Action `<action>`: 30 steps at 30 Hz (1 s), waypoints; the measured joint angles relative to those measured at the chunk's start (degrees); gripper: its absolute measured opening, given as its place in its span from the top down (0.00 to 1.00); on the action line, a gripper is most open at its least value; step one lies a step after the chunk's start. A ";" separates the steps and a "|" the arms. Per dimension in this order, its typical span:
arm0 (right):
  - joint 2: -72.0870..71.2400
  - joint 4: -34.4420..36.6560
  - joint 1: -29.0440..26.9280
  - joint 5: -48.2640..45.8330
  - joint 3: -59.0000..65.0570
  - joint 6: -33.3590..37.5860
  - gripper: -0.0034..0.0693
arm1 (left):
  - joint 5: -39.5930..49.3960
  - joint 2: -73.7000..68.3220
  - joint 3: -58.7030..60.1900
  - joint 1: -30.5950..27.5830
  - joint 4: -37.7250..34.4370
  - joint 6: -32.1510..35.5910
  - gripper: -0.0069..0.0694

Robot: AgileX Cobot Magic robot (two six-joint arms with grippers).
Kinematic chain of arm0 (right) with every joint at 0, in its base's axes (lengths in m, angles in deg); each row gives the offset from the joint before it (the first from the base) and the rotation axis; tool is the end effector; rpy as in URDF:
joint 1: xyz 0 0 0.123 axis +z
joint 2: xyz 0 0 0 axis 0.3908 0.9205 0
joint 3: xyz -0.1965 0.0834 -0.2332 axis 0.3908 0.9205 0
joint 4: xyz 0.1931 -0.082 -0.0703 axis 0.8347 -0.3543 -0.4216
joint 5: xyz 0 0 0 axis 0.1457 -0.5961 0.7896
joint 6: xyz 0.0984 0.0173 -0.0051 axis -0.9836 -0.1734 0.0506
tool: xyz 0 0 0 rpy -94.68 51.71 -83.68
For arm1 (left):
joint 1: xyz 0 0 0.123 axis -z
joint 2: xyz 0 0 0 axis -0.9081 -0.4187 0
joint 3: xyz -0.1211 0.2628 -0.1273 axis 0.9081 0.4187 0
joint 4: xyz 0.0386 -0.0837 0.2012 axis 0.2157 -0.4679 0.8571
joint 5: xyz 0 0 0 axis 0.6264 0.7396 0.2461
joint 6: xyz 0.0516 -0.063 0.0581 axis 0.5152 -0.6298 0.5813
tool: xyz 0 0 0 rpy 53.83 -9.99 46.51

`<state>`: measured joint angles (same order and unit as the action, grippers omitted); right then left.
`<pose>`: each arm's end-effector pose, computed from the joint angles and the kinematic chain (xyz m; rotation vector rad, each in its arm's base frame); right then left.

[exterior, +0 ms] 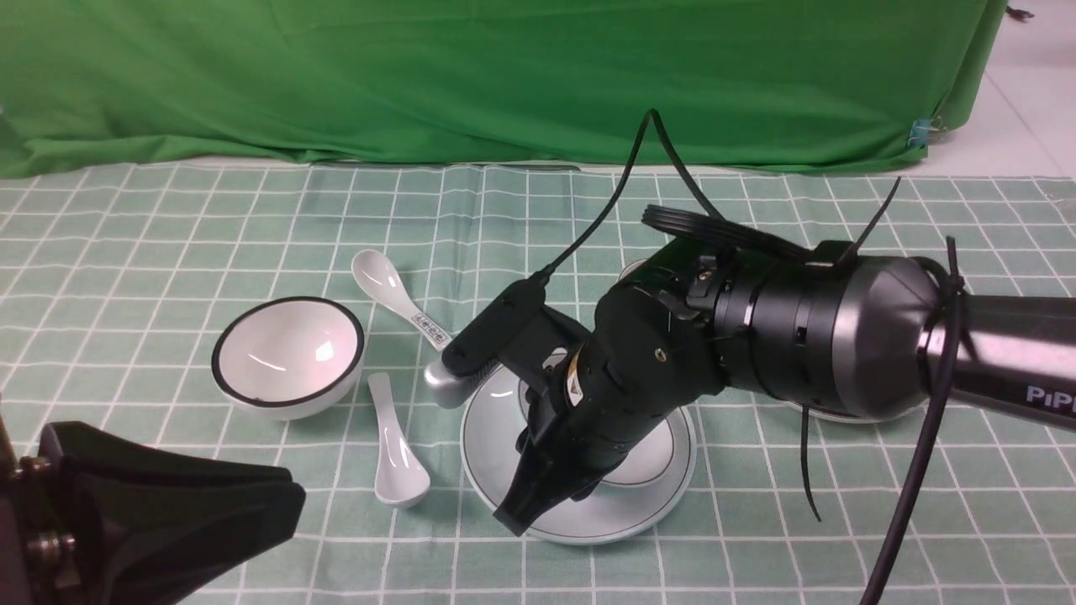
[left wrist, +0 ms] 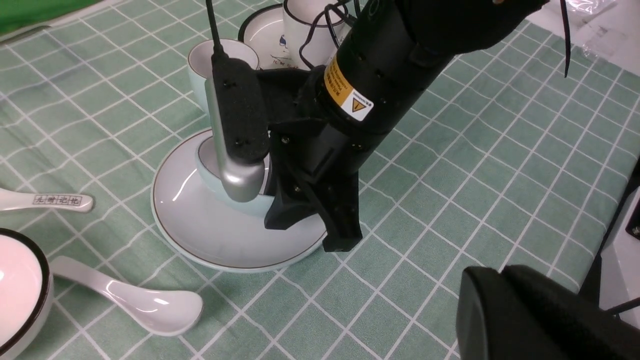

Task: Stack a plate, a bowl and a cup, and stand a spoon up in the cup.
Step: Use the right arm to put the blue rice bowl into the blue large plate in the middle, then use the right arm to grab a blue teacup

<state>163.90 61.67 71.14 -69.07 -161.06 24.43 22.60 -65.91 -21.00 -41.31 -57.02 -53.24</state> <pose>0.2657 0.2979 0.2406 -1.2591 2.2849 0.2587 0.0349 -0.0542 0.3656 0.8445 1.9223 -0.5103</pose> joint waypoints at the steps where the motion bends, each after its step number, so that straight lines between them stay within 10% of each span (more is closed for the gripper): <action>1: 0.14 0.11 0.00 -0.19 0.00 -0.06 0.70 | 0.00 0.00 0.00 0.00 0.00 0.00 0.90; 9: 0.16 0.18 0.00 -1.50 0.00 -2.16 0.38 | 0.46 0.00 0.00 0.00 0.00 0.06 0.90; 22: -6.32 1.40 -0.56 -13.12 -10.28 -2.37 0.36 | 0.58 0.00 0.00 0.00 0.00 0.06 0.90; 30: -2.61 -0.19 -12.02 -25.95 -23.23 0.85 0.38 | 0.65 0.00 0.00 0.00 0.00 0.06 0.90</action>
<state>161.29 61.48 59.11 -95.02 -184.29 25.27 23.24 -65.91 -21.00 -41.31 -57.02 -53.18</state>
